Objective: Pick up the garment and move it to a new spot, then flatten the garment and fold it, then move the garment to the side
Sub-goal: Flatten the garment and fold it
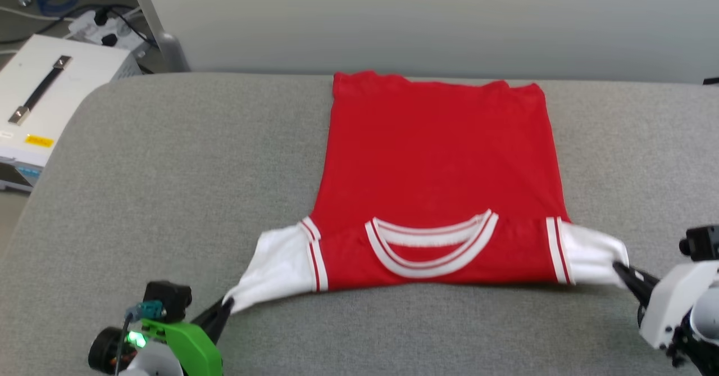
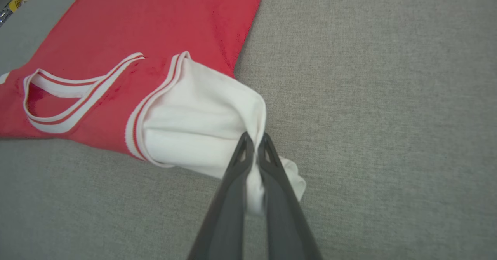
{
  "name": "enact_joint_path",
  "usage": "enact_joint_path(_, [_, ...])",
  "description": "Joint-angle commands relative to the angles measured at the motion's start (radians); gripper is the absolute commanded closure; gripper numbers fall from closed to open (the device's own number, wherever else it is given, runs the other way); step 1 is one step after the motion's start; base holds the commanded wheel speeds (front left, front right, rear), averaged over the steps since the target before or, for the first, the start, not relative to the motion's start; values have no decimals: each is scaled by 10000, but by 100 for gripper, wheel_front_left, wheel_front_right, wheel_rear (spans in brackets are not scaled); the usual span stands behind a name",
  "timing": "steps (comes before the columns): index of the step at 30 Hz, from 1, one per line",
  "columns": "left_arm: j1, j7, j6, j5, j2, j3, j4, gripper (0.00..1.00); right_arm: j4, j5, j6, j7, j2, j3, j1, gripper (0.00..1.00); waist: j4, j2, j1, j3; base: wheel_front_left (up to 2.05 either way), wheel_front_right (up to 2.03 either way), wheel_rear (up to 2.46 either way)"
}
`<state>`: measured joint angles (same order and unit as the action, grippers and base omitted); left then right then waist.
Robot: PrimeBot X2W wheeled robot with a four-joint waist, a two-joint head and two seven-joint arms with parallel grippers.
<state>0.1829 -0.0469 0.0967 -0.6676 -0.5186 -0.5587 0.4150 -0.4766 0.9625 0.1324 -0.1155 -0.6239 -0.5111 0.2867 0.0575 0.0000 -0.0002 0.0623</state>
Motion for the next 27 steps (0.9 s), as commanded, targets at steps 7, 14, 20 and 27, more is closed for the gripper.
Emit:
enact_joint_path(7, [-1319, 848, -424, -439, -656, -49, -1398, 100, 825, 755, -17, -1200, -500, 157, -1645, 100, 149, 0, 2, -793, 0, 0, 0])
enact_joint_path(14, [-1854, 1250, -707, -489, -713, -290, -2666, 100, 1400, 654, -17, -1764, -610, 628, -2427, 100, 201, 0, 2, -708, 0, 0, 0])
enact_joint_path(20, [-1588, 1500, -730, -371, -758, -400, -3680, 100, 1827, 305, -17, -2374, -707, 1227, -2285, 0, 346, 0, 2, -368, 0, 0, 0])
enact_joint_path(27, [-1326, 2413, -1215, -398, -988, -357, -5131, 100, 2700, 395, -17, -3360, -826, 2546, -1612, 0, 810, 0, 2, 395, 0, 0, 0])
